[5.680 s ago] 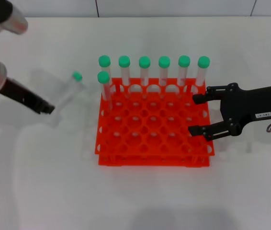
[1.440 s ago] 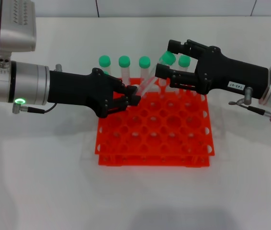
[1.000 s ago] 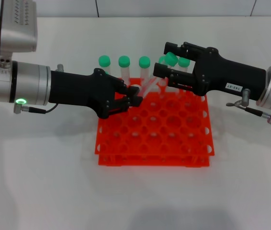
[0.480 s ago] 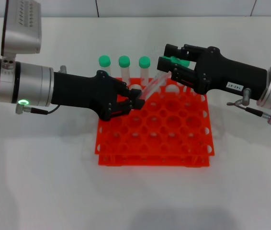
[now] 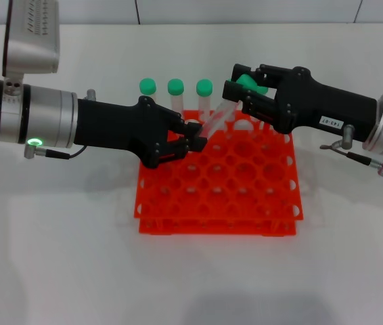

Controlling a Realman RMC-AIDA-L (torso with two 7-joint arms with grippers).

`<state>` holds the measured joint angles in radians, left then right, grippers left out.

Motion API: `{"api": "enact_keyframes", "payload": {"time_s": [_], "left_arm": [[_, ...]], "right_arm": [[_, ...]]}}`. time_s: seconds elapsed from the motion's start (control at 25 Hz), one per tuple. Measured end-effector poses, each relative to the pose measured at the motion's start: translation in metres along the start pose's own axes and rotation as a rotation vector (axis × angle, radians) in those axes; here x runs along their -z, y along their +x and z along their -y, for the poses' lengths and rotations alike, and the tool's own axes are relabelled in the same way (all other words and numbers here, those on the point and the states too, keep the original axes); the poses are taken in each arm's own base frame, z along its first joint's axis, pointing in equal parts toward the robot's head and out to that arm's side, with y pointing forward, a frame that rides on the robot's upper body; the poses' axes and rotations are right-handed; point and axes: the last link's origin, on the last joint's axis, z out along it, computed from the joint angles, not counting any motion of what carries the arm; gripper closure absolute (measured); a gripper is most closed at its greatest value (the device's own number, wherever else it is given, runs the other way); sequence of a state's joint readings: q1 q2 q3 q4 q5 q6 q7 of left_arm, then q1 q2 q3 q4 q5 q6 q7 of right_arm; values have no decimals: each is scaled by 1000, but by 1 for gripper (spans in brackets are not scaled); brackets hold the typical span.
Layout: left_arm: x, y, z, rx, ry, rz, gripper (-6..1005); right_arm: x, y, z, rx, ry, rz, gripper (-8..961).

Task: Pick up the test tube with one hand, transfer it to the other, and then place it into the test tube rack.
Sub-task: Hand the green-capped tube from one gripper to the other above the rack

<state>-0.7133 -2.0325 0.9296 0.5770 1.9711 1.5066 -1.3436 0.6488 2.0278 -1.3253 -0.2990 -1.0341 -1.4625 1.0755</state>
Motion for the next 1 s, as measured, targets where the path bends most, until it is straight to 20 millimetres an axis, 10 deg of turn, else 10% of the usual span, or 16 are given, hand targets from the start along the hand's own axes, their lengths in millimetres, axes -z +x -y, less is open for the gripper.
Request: {"api": "enact_keyframes", "payload": {"time_s": [1.0], "left_arm": [[1, 4, 3, 20, 12, -1, 776]], "right_arm": [[-1, -2, 0, 10, 0, 7, 694]]}}
